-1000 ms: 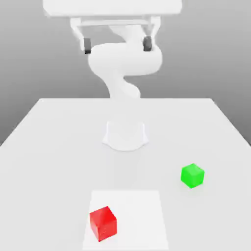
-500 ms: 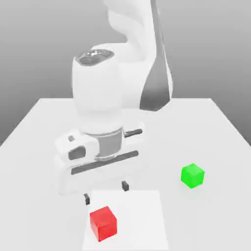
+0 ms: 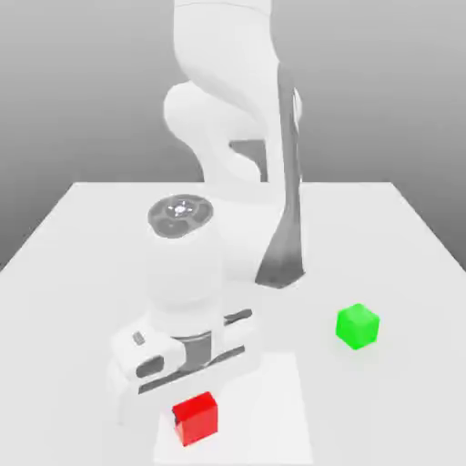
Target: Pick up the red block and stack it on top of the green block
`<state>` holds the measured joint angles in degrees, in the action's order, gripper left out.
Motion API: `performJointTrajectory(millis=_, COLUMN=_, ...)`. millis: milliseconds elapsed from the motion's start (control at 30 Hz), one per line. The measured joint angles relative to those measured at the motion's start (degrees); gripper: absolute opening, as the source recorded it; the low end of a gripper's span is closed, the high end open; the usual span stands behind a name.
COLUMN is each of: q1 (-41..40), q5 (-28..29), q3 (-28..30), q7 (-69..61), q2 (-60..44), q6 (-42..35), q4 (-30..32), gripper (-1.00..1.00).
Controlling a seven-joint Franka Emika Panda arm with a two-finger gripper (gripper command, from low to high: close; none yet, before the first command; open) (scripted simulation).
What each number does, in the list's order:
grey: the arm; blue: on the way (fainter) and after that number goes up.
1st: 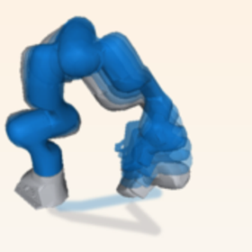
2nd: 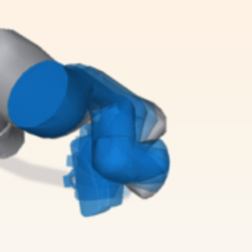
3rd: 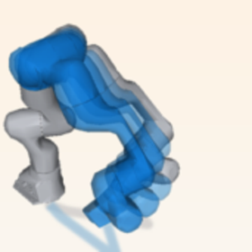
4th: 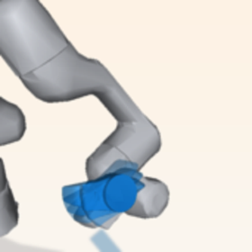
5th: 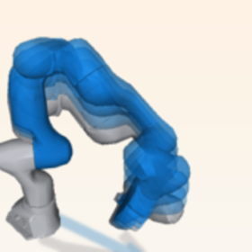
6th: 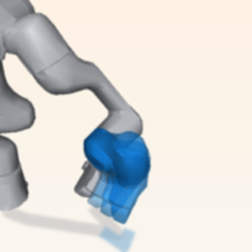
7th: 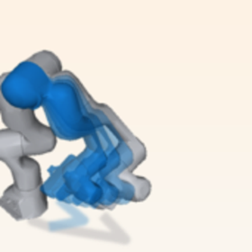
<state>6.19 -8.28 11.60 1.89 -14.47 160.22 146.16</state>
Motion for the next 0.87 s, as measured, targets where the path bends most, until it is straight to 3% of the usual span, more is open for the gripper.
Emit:
performJointTrajectory(millis=67, q1=0.65, q5=2.37, q3=1.02, q7=1.66, q2=3.98, q6=-3.22, q4=0.75, gripper=-1.0)
performJointTrajectory(millis=167, q1=4.36, q5=3.05, q3=-3.2, q7=-3.98, q2=9.31, q6=-4.95, q4=4.7, gripper=-1.0)
performJointTrajectory(millis=333, q1=17.52, q5=2.93, q3=-9.22, q7=-16.73, q2=17.92, q6=-6.07, q4=12.39, gripper=-1.0)
performJointTrajectory(millis=500, q1=25.61, q5=4.45, q3=-13.84, q7=-27.83, q2=26.33, q6=-6.51, q4=19.95, gripper=-1.0)
performJointTrajectory(millis=733, q1=29.99, q5=7.01, q3=-16.96, q7=-32.12, q2=17.56, q6=5.69, q4=22.95, gripper=-1.0)
performJointTrajectory(millis=767, q1=29.86, q5=7.89, q3=-16.8, q7=-31.55, q2=15.55, q6=7.63, q4=22.89, gripper=1.0)
performJointTrajectory(millis=867, q1=29.69, q5=7.89, q3=-16.8, q7=-31.55, q2=15.55, q6=7.63, q4=22.89, gripper=1.0)
